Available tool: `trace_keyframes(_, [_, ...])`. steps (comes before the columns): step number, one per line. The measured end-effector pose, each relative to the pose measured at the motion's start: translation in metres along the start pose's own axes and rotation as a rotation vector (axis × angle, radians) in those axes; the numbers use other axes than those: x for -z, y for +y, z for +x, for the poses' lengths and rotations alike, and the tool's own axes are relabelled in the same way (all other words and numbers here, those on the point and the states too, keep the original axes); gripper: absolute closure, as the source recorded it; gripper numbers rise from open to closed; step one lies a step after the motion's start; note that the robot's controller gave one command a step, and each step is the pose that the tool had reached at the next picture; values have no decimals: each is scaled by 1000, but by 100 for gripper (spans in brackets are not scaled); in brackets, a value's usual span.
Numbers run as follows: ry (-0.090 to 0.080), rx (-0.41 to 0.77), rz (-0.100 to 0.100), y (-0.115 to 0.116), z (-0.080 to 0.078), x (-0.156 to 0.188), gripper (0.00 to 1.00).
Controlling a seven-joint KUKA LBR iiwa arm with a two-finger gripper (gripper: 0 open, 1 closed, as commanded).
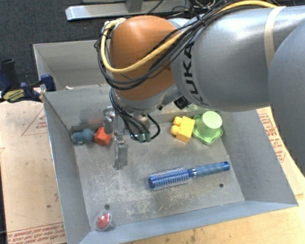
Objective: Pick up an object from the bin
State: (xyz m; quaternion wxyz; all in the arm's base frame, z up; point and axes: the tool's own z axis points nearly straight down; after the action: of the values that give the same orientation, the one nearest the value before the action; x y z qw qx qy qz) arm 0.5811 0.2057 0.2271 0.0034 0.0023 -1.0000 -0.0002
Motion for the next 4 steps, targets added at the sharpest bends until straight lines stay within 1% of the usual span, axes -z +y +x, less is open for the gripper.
trace_keyframes(1, [2, 1, 4, -67, 32, -63, 0])
trace_keyframes(2, [-3, 207, 0, -54, 9, -160, 0])
trace_keyframes(3, [-8, 425, 4, -159, 21, -123, 0])
trace_keyframes(4, [-5, 427, -1, -152, 18, -159, 0])
